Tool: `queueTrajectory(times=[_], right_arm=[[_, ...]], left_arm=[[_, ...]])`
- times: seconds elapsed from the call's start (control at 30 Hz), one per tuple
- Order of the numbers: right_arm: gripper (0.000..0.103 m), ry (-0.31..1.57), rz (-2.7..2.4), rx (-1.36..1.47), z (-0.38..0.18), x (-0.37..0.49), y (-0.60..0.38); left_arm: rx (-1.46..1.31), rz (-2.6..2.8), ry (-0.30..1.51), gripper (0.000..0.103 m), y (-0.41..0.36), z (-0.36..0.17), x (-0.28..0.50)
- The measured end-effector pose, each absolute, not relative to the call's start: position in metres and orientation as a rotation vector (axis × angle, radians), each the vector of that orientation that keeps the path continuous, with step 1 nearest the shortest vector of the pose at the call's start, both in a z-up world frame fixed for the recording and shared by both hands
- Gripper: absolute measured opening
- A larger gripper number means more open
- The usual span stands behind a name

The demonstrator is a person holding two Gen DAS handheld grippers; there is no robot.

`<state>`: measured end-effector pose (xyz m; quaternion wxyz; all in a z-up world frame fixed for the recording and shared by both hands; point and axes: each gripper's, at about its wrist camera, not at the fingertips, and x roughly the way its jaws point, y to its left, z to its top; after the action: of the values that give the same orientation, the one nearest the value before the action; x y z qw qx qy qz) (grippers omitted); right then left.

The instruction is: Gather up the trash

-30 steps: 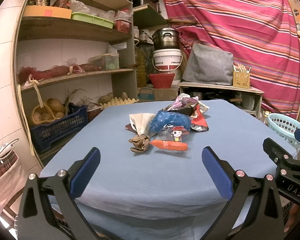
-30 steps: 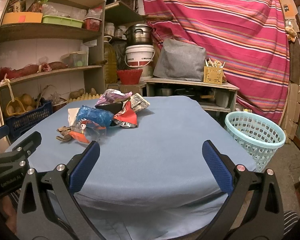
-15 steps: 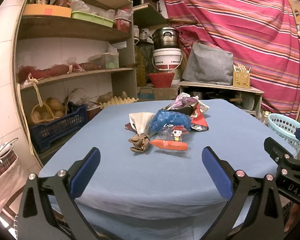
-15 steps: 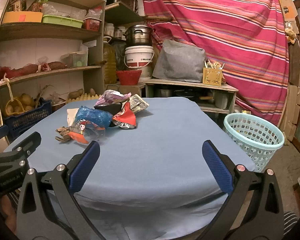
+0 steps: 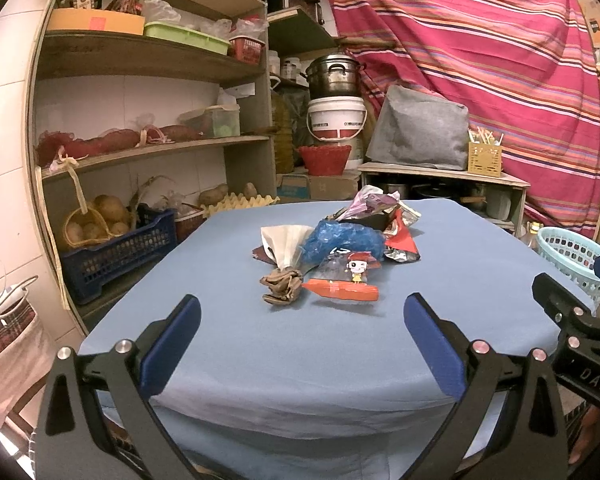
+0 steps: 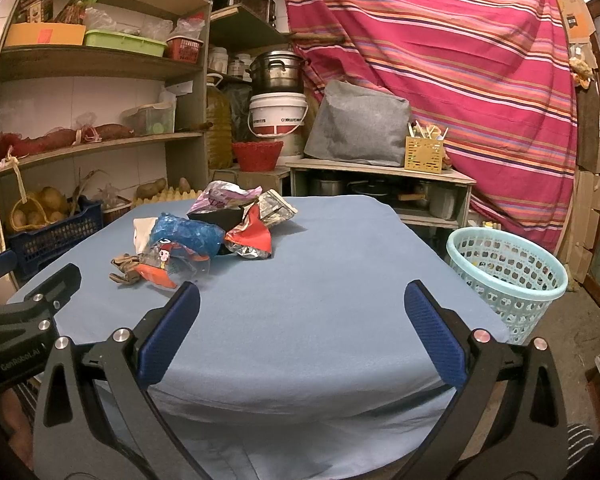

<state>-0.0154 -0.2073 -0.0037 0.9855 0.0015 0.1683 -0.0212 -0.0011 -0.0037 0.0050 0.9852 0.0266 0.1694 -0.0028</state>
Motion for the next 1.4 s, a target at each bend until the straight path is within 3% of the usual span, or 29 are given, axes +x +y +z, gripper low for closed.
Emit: queueTrajectory(times=[0.9,1.4], right_arm=[[0.099,0.339,-0.044,0.003,-0.005,-0.015,-0.207],[0.099,0.362,-0.077,-0.126,-0.006,0.044,-0.22]], left_arm=[[0.061,-0.003,0.344,0.099,0.003,0.002,0.004],[0.069,0.023,0.49,0.099,0.035,-0.011,0.094]])
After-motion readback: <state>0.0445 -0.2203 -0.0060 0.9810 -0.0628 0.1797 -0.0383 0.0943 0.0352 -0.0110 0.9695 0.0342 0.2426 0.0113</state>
